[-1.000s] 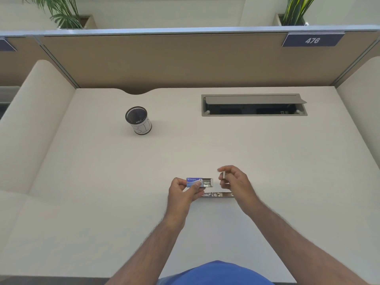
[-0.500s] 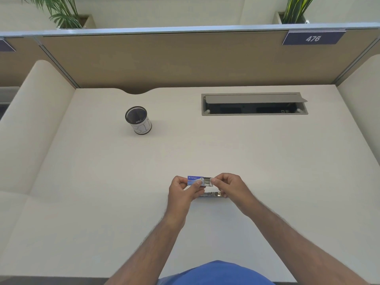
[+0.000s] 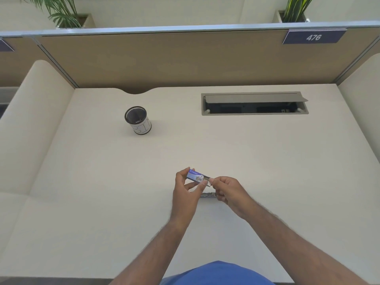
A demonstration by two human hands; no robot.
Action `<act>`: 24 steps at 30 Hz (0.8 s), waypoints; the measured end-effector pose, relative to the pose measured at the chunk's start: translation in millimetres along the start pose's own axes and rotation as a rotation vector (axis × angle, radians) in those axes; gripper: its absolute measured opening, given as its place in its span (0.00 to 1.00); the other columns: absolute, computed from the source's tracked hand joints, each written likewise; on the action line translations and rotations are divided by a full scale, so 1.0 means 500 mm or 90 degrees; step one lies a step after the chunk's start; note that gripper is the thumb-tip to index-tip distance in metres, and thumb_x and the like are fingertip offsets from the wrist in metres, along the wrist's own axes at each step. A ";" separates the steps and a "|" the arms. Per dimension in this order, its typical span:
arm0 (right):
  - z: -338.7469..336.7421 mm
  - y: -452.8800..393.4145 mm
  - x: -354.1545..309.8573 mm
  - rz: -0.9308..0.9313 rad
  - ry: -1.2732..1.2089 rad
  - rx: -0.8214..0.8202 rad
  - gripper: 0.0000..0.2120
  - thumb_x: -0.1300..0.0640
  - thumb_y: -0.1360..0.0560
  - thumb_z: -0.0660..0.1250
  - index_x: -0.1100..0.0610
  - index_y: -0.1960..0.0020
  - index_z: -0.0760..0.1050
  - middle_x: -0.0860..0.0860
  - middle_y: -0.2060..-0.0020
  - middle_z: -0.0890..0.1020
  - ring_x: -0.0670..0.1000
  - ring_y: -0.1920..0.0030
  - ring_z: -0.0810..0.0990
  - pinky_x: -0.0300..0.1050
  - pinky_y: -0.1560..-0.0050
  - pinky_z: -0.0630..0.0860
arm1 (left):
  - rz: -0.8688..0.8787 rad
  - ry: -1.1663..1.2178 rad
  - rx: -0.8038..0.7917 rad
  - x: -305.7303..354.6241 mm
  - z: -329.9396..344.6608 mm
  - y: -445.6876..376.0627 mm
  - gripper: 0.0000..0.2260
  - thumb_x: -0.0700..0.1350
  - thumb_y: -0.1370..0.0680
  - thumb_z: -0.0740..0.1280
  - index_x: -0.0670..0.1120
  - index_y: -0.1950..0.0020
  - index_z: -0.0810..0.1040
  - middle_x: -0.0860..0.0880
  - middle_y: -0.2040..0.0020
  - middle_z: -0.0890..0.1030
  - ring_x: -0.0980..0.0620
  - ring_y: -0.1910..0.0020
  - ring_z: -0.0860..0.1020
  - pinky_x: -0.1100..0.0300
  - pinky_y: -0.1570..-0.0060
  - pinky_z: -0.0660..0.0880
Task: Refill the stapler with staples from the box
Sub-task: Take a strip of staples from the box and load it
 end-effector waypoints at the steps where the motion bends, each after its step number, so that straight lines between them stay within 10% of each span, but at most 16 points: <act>1: 0.002 0.000 0.001 0.000 -0.010 -0.001 0.09 0.56 0.18 0.72 0.59 0.55 0.81 0.48 0.68 0.68 0.47 0.70 0.63 0.41 0.67 0.61 | 0.007 -0.023 -0.009 0.006 0.002 0.002 0.29 0.59 0.28 0.81 0.72 0.33 0.70 0.72 0.32 0.78 0.64 0.38 0.85 0.58 0.43 0.83; 8: 0.007 0.003 0.006 0.011 -0.022 -0.019 0.09 0.54 0.19 0.74 0.61 0.52 0.83 0.50 0.66 0.76 0.46 0.70 0.67 0.41 0.66 0.64 | 0.082 -0.178 -0.035 0.014 0.010 0.009 0.37 0.48 0.24 0.82 0.62 0.21 0.68 0.64 0.27 0.76 0.71 0.30 0.74 0.69 0.44 0.78; 15: -0.001 -0.004 0.010 -0.009 0.022 -0.034 0.15 0.49 0.22 0.77 0.63 0.52 0.86 0.47 0.67 0.76 0.47 0.68 0.66 0.39 0.67 0.66 | 0.095 -0.226 -0.013 0.025 0.008 0.003 0.27 0.50 0.21 0.79 0.60 0.24 0.74 0.80 0.39 0.78 0.72 0.34 0.77 0.63 0.41 0.79; 20: -0.007 -0.015 -0.014 -0.088 0.210 0.028 0.13 0.42 0.26 0.78 0.51 0.51 0.85 0.47 0.68 0.76 0.47 0.68 0.72 0.42 0.64 0.70 | 0.098 -0.254 -0.014 0.016 0.004 -0.004 0.29 0.50 0.20 0.78 0.55 0.20 0.74 0.63 0.30 0.82 0.66 0.34 0.78 0.58 0.36 0.81; 24: 0.000 -0.017 -0.031 -0.148 0.396 0.058 0.16 0.36 0.29 0.75 0.45 0.51 0.79 0.42 0.70 0.69 0.44 0.70 0.67 0.44 0.64 0.68 | 0.092 -0.263 -0.077 0.005 0.014 -0.007 0.32 0.44 0.20 0.76 0.56 0.17 0.71 0.60 0.25 0.79 0.62 0.34 0.79 0.74 0.46 0.77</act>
Point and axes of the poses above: each hand's wrist, its own y-axis away from the middle knuckle, its own z-axis out of the palm, x = y × z, the point moved 5 cm from there along -y, towards the middle knuckle
